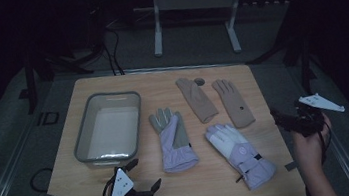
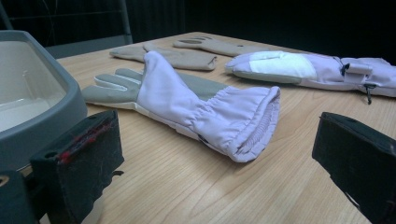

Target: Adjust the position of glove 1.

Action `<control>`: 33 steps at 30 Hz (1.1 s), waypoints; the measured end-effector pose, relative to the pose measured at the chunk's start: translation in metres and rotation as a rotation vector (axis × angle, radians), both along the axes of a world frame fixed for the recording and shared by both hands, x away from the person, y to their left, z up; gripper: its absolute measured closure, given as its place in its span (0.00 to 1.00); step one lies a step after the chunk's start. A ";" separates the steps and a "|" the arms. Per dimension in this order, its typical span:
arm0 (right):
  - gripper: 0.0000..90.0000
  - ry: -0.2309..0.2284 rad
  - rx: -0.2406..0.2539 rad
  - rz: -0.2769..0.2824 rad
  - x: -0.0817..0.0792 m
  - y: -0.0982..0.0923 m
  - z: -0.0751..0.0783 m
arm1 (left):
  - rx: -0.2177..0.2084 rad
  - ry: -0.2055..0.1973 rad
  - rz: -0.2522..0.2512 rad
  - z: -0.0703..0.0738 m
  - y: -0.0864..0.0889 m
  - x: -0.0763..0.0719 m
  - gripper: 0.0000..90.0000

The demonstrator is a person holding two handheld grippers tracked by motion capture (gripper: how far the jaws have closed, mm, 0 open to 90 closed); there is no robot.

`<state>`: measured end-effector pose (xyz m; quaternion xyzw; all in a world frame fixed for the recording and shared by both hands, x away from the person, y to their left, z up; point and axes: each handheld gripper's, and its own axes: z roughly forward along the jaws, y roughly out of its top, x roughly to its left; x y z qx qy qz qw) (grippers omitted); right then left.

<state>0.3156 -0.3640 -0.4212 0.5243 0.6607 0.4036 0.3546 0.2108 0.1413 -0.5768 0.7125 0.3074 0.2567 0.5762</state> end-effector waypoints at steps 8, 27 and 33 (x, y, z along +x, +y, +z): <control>0.15 -0.033 -0.043 0.117 0.001 0.041 0.047 | 0.006 0.000 0.001 0.000 0.000 0.000 0.02; 0.12 0.001 -0.004 0.351 0.009 0.139 0.082 | 0.001 0.001 -0.007 0.000 0.000 0.000 0.02; 0.12 0.043 0.000 0.420 0.015 0.167 0.076 | -0.002 0.003 -0.012 0.000 0.001 0.000 0.02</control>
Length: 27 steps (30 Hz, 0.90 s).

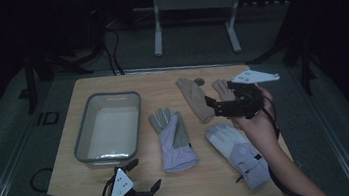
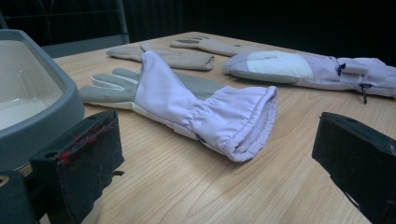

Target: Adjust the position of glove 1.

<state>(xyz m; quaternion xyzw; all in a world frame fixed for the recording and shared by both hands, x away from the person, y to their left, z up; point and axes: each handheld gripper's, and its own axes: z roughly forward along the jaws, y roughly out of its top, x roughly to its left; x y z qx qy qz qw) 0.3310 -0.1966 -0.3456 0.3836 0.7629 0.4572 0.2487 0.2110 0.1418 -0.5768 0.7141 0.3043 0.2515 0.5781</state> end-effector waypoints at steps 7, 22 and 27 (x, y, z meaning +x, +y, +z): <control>0.14 0.051 -0.029 0.064 0.008 0.030 -0.021 | 0.000 0.003 -0.005 0.000 0.000 0.000 0.02; 0.15 0.197 -0.128 0.064 0.034 0.087 -0.087 | -0.001 0.004 -0.016 0.000 0.000 0.000 0.02; 0.15 0.266 -0.137 0.037 0.043 0.098 -0.115 | 0.000 0.002 -0.020 0.000 0.000 0.000 0.02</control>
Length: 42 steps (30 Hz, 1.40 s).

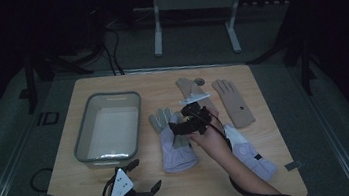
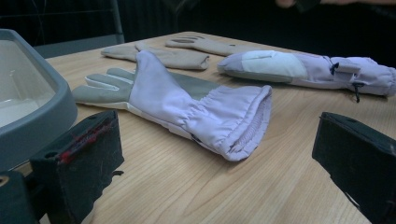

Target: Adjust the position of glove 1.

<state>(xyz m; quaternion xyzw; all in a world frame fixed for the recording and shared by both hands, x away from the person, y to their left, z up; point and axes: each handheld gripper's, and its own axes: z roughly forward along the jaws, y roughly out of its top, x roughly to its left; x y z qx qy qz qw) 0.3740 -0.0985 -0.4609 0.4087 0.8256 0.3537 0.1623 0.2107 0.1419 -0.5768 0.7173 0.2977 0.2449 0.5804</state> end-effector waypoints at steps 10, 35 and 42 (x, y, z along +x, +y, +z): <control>0.22 0.096 -0.024 -0.035 0.018 0.011 -0.045 | -0.013 0.006 -0.006 0.000 0.000 0.000 0.02; 0.87 0.225 0.188 -0.185 0.011 0.001 -0.066 | -0.021 0.007 -0.015 0.000 0.000 0.000 0.02; 0.87 0.177 0.291 -0.273 -0.001 -0.019 -0.046 | -0.017 0.005 -0.018 0.000 0.000 0.000 0.02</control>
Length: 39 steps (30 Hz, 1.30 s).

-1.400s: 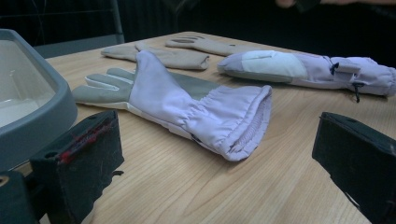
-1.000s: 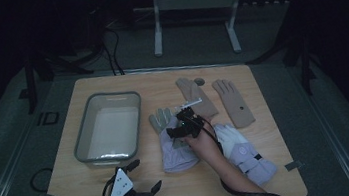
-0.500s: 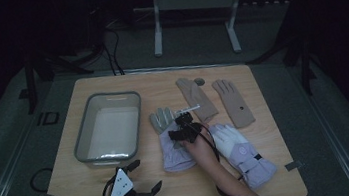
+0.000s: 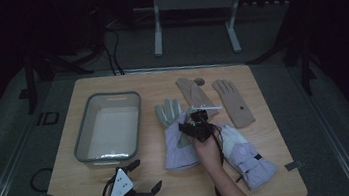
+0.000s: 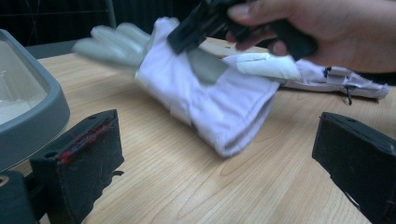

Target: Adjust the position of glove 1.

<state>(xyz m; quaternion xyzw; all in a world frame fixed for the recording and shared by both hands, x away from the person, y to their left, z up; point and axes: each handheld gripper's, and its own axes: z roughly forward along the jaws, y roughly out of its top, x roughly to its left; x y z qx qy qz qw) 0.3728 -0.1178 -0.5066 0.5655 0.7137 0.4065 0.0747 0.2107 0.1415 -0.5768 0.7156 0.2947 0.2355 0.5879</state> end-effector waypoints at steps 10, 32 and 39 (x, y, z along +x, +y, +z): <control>0.87 0.018 0.062 -0.068 -0.017 -0.017 -0.007 | 0.005 0.001 0.001 0.000 -0.001 0.001 0.02; 0.61 0.036 -0.005 -0.102 -0.001 -0.016 -0.031 | -0.002 0.005 -0.001 0.000 0.000 0.001 0.02; 0.50 -0.003 -0.093 -0.036 -0.001 -0.014 -0.014 | 0.002 0.003 -0.003 0.000 0.000 0.000 0.02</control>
